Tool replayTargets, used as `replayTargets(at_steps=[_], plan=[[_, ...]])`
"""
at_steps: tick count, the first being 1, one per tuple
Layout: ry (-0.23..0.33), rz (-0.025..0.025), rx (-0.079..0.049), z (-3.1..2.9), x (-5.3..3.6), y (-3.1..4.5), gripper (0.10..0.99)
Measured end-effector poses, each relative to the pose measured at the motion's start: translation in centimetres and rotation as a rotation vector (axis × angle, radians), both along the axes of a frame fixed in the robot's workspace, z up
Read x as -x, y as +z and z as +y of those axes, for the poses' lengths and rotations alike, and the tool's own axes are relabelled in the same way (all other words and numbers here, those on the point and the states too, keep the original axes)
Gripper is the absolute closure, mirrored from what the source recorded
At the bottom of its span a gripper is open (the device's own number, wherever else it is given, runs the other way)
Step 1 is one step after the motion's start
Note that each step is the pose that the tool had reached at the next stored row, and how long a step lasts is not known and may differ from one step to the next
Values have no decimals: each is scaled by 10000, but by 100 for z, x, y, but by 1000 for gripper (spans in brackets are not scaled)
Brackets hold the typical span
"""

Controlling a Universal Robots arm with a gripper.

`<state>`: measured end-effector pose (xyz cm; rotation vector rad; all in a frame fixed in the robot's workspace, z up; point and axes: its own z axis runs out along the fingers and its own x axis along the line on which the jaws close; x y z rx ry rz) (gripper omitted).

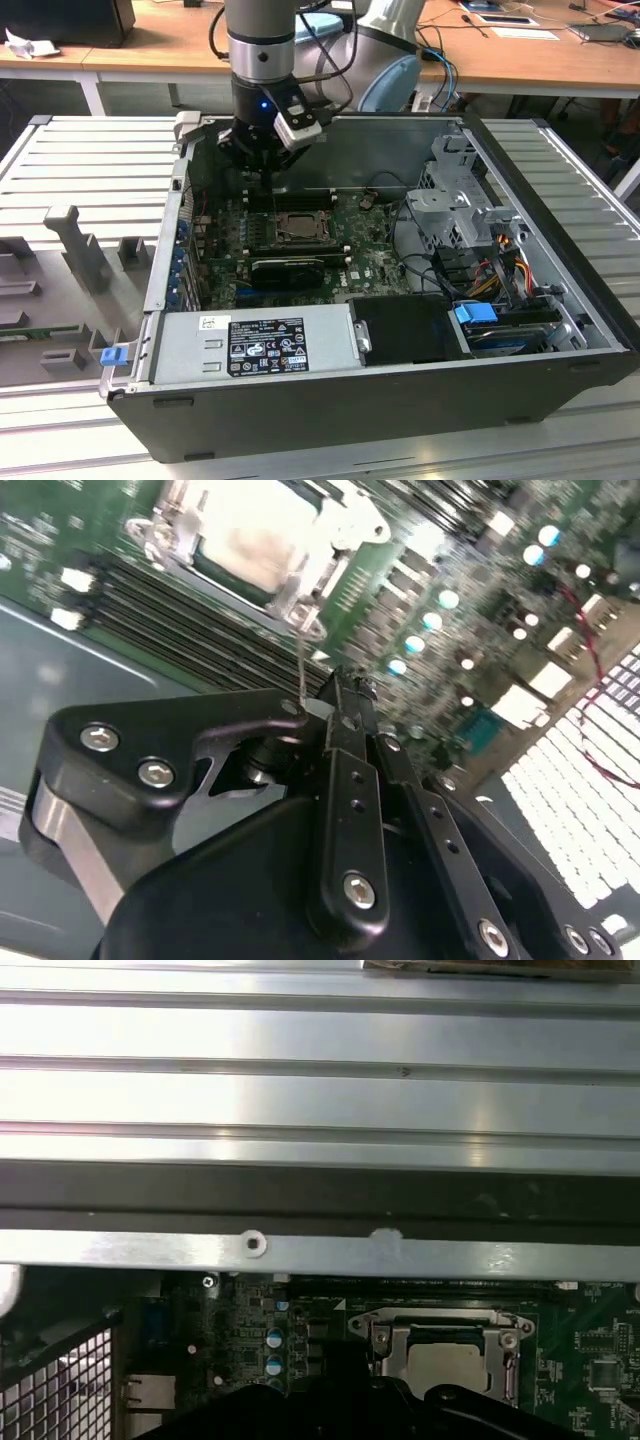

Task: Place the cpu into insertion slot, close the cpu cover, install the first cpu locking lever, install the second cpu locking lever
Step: 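Install the first cpu locking lever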

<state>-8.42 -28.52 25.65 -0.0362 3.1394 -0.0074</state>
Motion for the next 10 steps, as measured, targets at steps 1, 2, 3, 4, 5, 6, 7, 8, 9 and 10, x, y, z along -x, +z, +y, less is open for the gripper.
replayTargets(at_steps=[1, 2, 3, 4, 5, 6, 7, 8, 9, 10], plan=[[-2, 1, 1, 2, -39, 0, 980], [1, 1, 0, 3, -75, -1, 980], [0, 1, 0, 5, -115, -3, 980], [-1, 3, 0, 5, -156, -5, 980], [1, 3, 0, 5, -194, -10, 980], [0, 3, -1, 5, -219, -14, 980], [0, 3, -8, 4, -238, -22, 980], [0, 6, -43, -2, -239, -24, 980], [0, 5, -140, -9, -239, -28, 980], [0, 3, -285, -13, -240, -30, 980]])
